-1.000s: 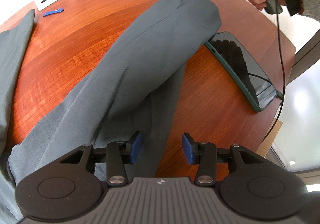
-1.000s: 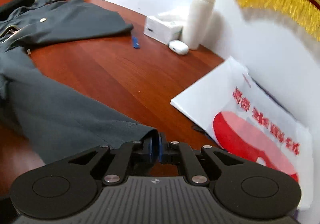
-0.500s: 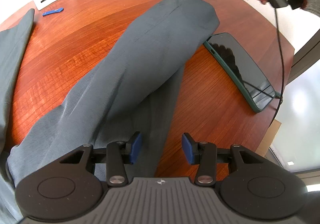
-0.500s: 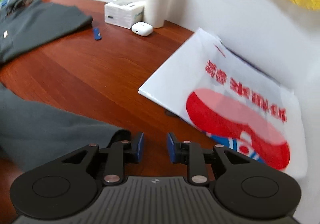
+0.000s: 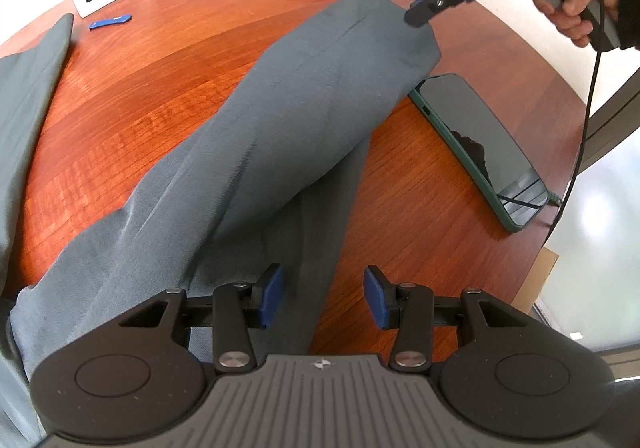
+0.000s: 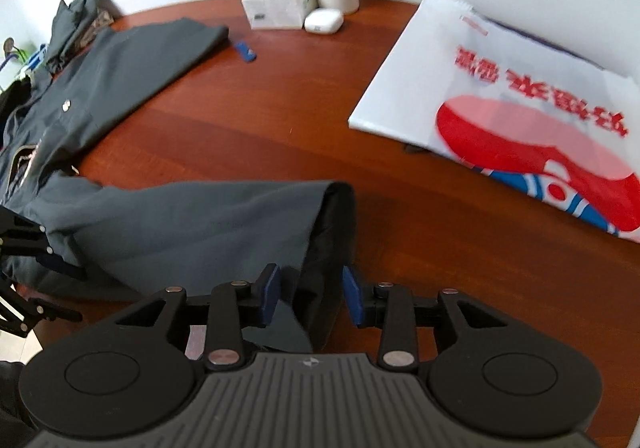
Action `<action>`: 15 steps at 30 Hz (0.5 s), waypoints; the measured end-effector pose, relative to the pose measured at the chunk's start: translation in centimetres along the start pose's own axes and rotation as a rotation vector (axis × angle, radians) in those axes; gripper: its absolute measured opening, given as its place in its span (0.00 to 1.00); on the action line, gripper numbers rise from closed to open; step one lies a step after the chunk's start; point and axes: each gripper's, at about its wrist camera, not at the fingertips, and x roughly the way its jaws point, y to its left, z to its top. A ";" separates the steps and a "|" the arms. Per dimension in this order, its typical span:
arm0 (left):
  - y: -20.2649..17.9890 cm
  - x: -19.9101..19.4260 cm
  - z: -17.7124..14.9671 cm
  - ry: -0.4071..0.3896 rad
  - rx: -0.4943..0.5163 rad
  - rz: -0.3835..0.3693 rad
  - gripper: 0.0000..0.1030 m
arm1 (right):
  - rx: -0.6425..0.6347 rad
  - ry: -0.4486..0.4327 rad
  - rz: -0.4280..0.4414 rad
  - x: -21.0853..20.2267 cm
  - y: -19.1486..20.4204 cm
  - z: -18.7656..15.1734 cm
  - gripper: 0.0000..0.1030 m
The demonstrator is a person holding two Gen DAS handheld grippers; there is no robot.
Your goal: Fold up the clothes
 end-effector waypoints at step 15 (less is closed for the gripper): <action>0.0 -0.2 -0.3 -0.012 -0.063 0.025 0.43 | -0.101 -0.020 -0.184 3.9 1.6 4.5 0.01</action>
